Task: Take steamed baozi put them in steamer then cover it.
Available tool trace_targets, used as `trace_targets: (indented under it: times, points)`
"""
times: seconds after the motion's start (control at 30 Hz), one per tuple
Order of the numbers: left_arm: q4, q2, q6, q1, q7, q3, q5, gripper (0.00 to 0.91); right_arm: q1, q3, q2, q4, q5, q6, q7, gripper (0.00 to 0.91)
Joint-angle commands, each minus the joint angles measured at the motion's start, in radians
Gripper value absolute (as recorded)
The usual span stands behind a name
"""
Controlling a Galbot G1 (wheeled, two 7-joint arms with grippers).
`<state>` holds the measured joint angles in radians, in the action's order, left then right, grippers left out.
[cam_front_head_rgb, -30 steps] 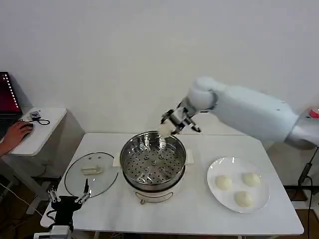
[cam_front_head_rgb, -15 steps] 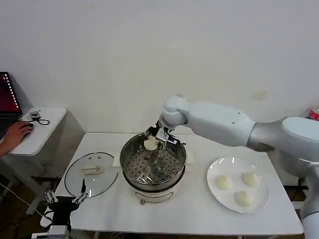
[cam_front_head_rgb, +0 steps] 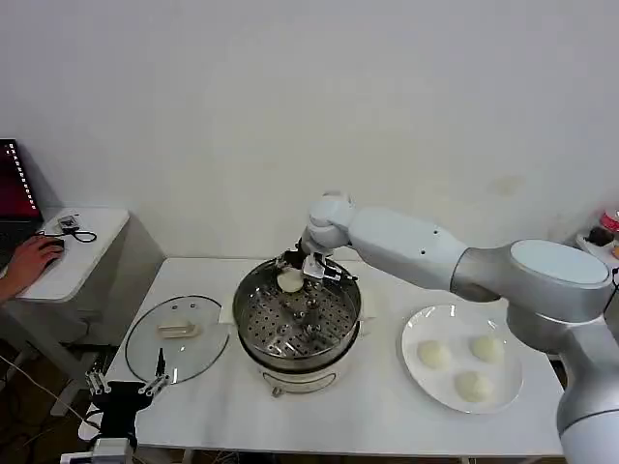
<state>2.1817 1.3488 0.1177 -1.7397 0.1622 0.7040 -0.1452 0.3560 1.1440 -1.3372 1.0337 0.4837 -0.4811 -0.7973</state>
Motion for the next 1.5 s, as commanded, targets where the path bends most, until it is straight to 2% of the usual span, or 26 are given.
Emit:
trace_targets:
  times: [0.03, 0.23, 0.27, 0.3, 0.33, 0.43, 0.57, 0.8, 0.87, 0.93, 0.97, 1.03, 1.17, 1.37, 1.5]
  points:
    - [0.0, 0.0, 0.0, 0.0, 0.0, -0.001, -0.001, 0.907, 0.051, 0.009, 0.021, 0.053, -0.065, -0.011, 0.001, 0.907]
    - [0.004, -0.008, 0.004, 0.015, -0.002, -0.023, -0.002, 0.907, 0.285, 0.064, 0.177, 0.246, -0.342, 0.113, -0.067, 0.907]
    - [0.004, -0.012, 0.004, 0.018, -0.003, -0.026, -0.002, 0.907, 0.34, 0.076, 0.228, 0.284, -0.391, 0.146, -0.074, 0.907]
    - [0.001, -0.014, 0.004, 0.021, -0.003, -0.031, -0.002, 0.907, 0.359, 0.081, 0.257, 0.309, -0.421, 0.161, -0.079, 0.907]
    - [0.0, -0.017, 0.004, 0.023, -0.003, -0.036, -0.002, 0.907, 0.403, 0.096, 0.305, 0.338, -0.459, 0.22, -0.091, 0.907]
    - [-0.001, -0.025, 0.004, 0.028, -0.004, -0.053, -0.002, 0.907, 0.468, 0.143, 0.424, 0.411, -0.537, 0.29, -0.114, 0.907]
    - [0.014, -0.036, 0.007, 0.034, -0.007, -0.065, 0.002, 0.907, 0.492, 0.247, 0.561, 0.499, -0.56, 0.36, -0.132, 0.907]
    - [0.034, -0.038, 0.005, 0.025, -0.009, -0.075, 0.008, 0.907, 0.391, 0.32, 0.847, 0.644, -0.538, 0.557, -0.165, 0.907]
    - [0.036, -0.036, 0.003, 0.02, -0.008, -0.074, 0.007, 0.907, 0.338, 0.328, 0.898, 0.667, -0.519, 0.602, -0.168, 0.907]
    - [0.04, -0.034, 0.0, 0.012, -0.007, -0.073, 0.006, 0.907, 0.252, 0.289, 0.946, 0.686, -0.5, 0.655, -0.159, 0.907]
    - [0.042, -0.033, -0.001, 0.007, -0.007, -0.073, 0.004, 0.907, 0.21, 0.263, 0.961, 0.688, -0.501, 0.673, -0.152, 0.907]
    - [0.046, -0.03, -0.004, 0.001, -0.007, -0.075, -0.001, 0.907, 0.038, 0.143, 0.998, 0.697, -0.501, 0.729, -0.133, 0.907]
    - [0.052, -0.018, -0.004, -0.003, -0.006, -0.081, -0.012, 0.907, -0.158, -0.02, 1.025, 0.708, -0.498, 0.785, -0.112, 0.907]
    - [0.058, -0.015, -0.006, -0.01, -0.005, -0.08, -0.016, 0.907, -0.326, -0.141, 1.006, 0.671, -0.485, 0.815, -0.107, 0.907]
    - [0.053, -0.016, -0.011, -0.013, -0.005, -0.079, -0.016, 0.907, -0.349, -0.144, 0.948, 0.594, -0.491, 0.81, -0.111, 0.907]
